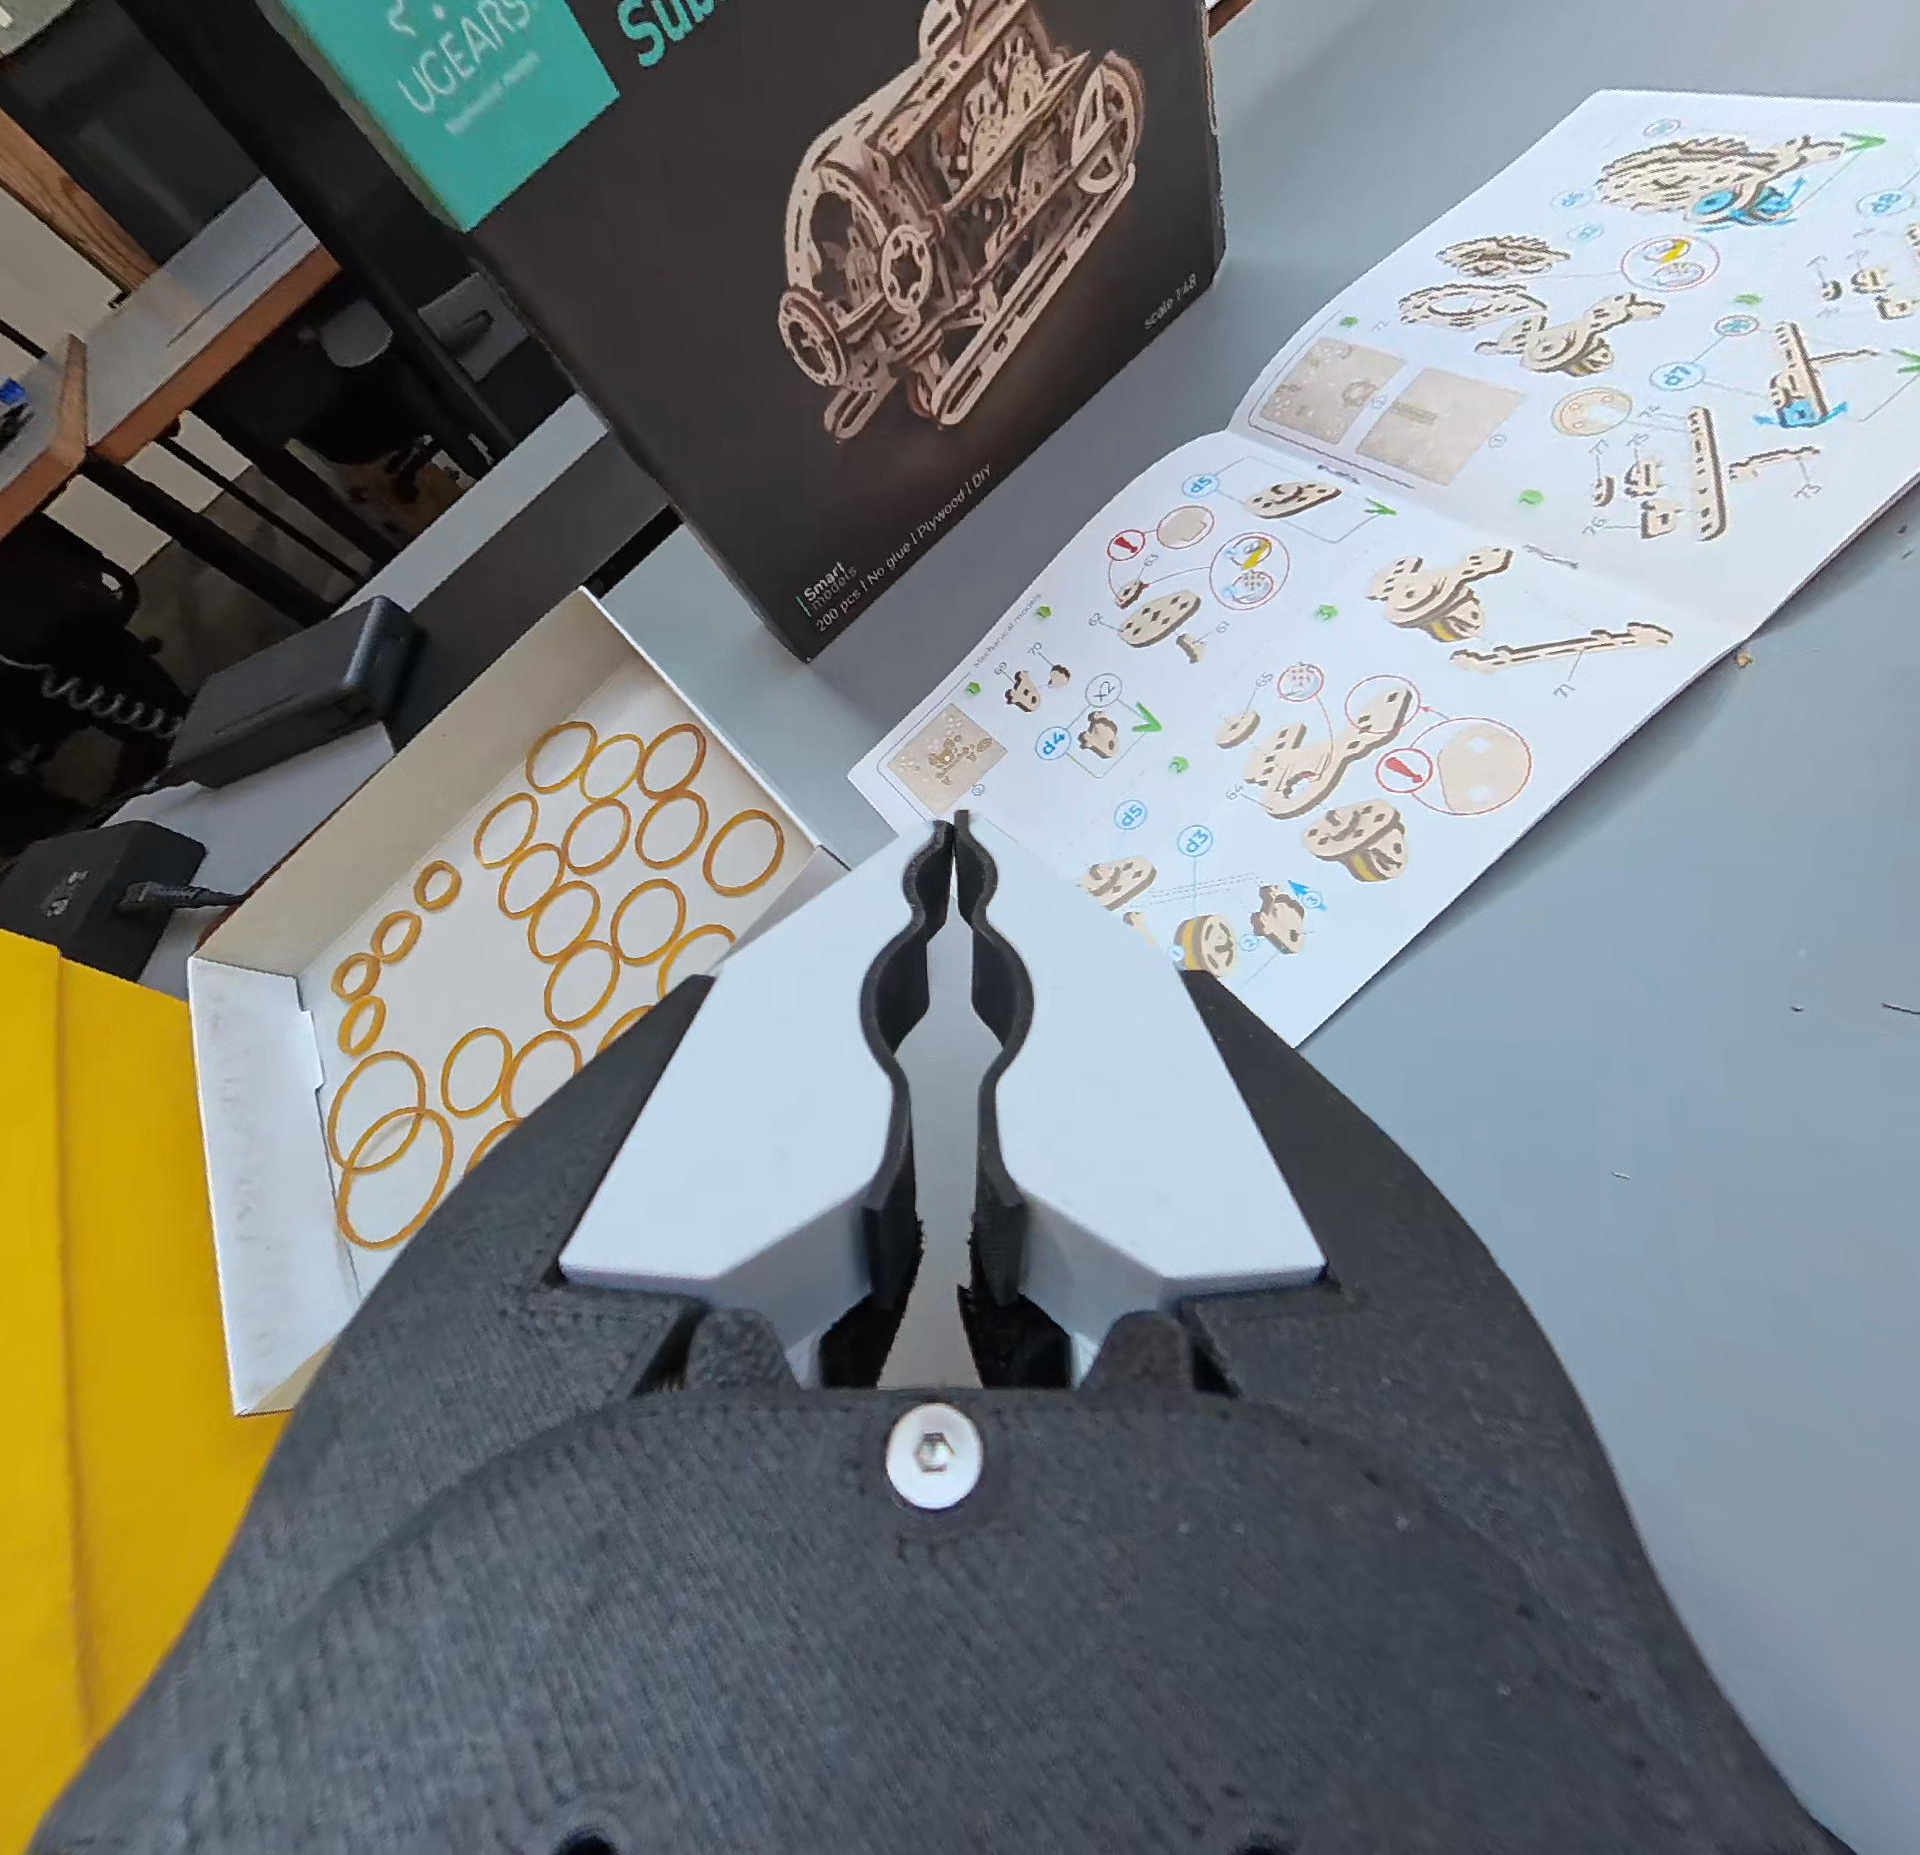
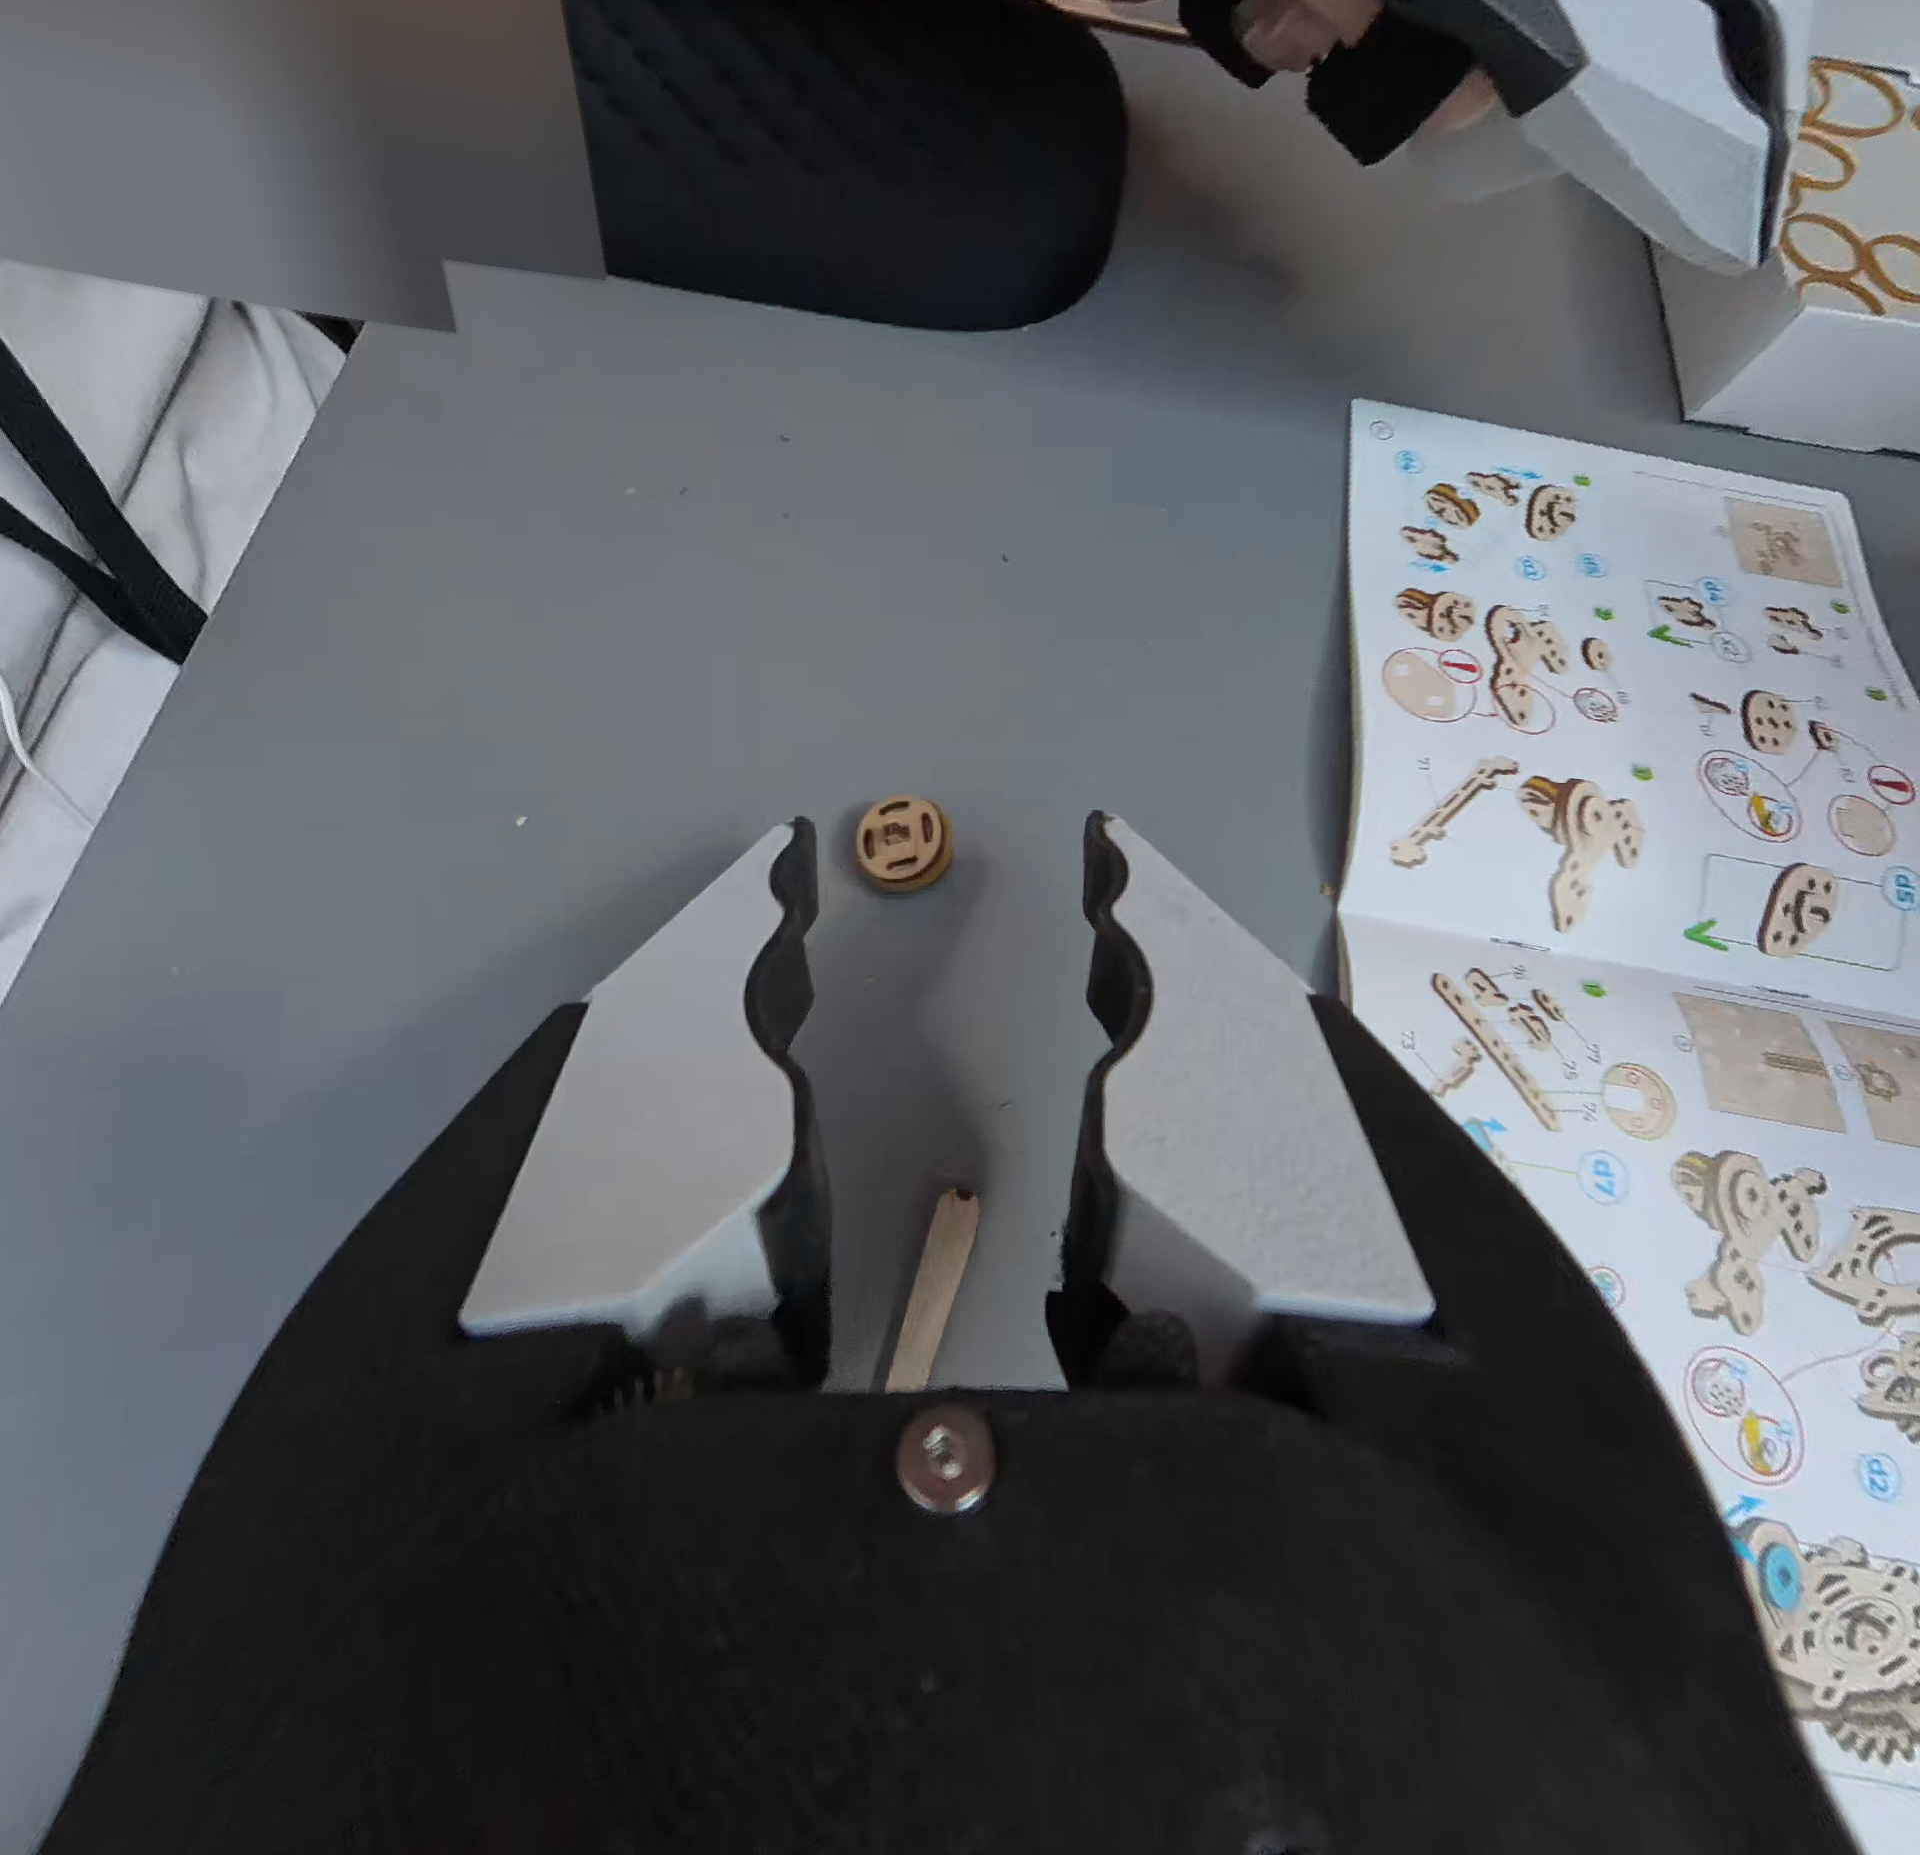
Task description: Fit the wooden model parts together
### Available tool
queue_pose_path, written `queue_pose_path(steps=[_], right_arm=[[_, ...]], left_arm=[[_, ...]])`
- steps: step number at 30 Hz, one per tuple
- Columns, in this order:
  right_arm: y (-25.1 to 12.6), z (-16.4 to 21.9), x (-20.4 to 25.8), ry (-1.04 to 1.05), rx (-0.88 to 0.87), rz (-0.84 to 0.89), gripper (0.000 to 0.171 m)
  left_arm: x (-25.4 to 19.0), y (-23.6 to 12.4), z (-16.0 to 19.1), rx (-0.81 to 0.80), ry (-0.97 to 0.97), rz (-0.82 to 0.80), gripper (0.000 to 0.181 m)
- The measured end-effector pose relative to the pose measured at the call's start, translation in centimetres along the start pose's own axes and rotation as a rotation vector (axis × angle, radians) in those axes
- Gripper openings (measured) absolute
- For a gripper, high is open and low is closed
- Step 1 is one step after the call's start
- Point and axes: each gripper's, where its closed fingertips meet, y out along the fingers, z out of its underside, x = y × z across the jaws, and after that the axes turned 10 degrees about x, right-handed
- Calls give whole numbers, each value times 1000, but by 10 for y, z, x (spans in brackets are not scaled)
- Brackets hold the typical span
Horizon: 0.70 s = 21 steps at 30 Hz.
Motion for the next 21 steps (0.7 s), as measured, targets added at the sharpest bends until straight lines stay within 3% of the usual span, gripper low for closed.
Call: queue_pose_path(steps=[6, 8, 15, 21], right_arm=[[15, 9, 9, -18, 70, -36, 43], [16, 12, 8, -34, 92, -19, 20], [-22, 25, -35, 52, 88, 179, 19], [-39, 65, -50, 203, 158, 182, 19]], left_arm=[[-4, -1, -2, -2, 41, -14, 0], [-3, -2, -3, -9, 33, -16, 0], [3, -5, -5, -23, 21, -29, 0], [1, -5, -3, -16, 21, -15, 0]])
